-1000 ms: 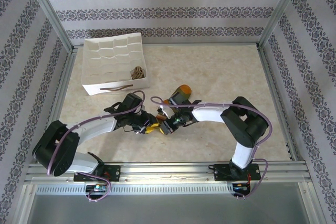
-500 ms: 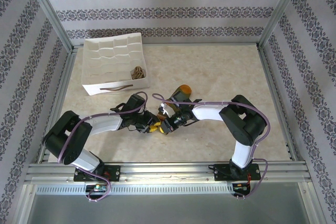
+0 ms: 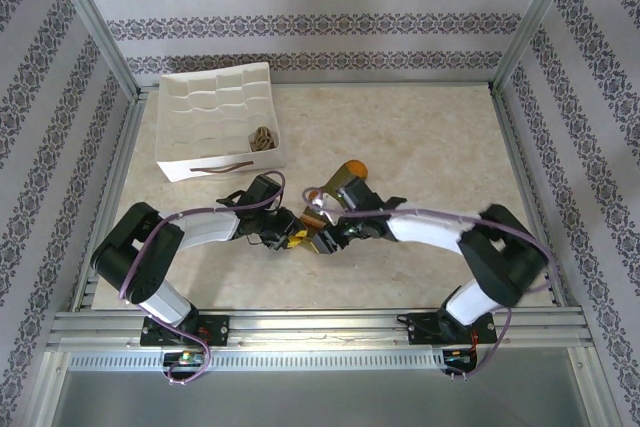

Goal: Roll the socks

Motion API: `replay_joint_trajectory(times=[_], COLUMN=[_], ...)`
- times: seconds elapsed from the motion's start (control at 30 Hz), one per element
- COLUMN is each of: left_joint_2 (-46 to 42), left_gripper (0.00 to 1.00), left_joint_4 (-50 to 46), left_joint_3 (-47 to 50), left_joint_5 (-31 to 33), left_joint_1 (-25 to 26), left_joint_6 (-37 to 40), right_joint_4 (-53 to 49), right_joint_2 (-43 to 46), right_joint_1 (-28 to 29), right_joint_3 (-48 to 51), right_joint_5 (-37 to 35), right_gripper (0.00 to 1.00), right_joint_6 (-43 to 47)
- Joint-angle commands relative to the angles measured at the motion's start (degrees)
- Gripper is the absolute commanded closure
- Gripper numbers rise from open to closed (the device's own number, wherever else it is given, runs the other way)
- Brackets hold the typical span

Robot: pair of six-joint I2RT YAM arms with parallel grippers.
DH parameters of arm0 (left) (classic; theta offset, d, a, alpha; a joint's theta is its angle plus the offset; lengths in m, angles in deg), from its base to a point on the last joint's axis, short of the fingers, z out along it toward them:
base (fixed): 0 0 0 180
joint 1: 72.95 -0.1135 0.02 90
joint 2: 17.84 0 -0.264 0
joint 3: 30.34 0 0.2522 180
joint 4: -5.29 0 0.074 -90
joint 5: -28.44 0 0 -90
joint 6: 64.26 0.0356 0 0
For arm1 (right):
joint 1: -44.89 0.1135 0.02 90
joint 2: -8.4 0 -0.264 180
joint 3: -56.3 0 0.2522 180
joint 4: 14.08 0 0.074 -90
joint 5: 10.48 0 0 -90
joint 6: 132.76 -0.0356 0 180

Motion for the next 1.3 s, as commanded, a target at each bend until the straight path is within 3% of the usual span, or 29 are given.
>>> replay_joint_trajectory(times=[0.0, 0.1, 0.27, 0.63, 0.73, 0.87, 0.93, 1.07, 1.17, 1.27], left_joint_2=[1.9, 2.2, 2.4, 2.4, 2.3, 1.1, -0.3, -3.8, -5.8, -7.0], left_gripper=[0.77, 0.77, 0.77, 0.77, 0.77, 0.77, 0.72, 0.52, 0.45, 0.45], left_joint_4=[-5.9, -6.8, -8.5, -8.7, -8.8, -9.1, -9.4, -10.1, -9.3, -7.4], left_joint_3=[-0.7, -1.6, -2.5, -2.6, -2.7, -2.9, -3.5, -4.2, -3.8, -2.4], left_joint_5=[2.3, 2.0, 1.6, 1.4, 1.4, 1.4, 1.9, 2.6, 2.2, 1.5], left_joint_1=[0.2, 0.1, -0.1, -0.6, -0.8, -1.0, -1.1, -1.5, -1.9, -2.5], left_joint_6=[1.2, 1.6, 2.4, 3.0, 3.1, 3.2, 3.0, 1.9, 0.8, -0.8], right_joint_4=[7.0, 11.0, 12.5, 10.6, 8.7, 6.2, 3.9, -0.5, -2.4, -3.2], right_joint_2=[8.0, 10.1, 6.2, -5.6, -7.6, -9.7, -10.8, -13.2, -14.7, -15.4], right_joint_1=[7.0, 11.9, 17.0, 14.8, 13.9, 12.5, 11.6, 10.5, 9.8, 9.6], right_joint_3=[6.6, 10.2, 7.9, -1.3, -2.7, -3.8, -4.7, -6.4, -6.9, -7.1], right_joint_5=[-19.3, -26.4, -36.3, -36.1, -35.1, -33.7, -32.6, -30.2, -28.6, -27.5], right_gripper=[0.53, 0.54, 0.57, 0.56, 0.60, 0.77, 0.86, 0.99, 1.00, 1.00], right_joint_6=[12.4, 17.4, 20.1, 13.0, 12.0, 10.5, 9.1, 7.2, 5.9, 5.0])
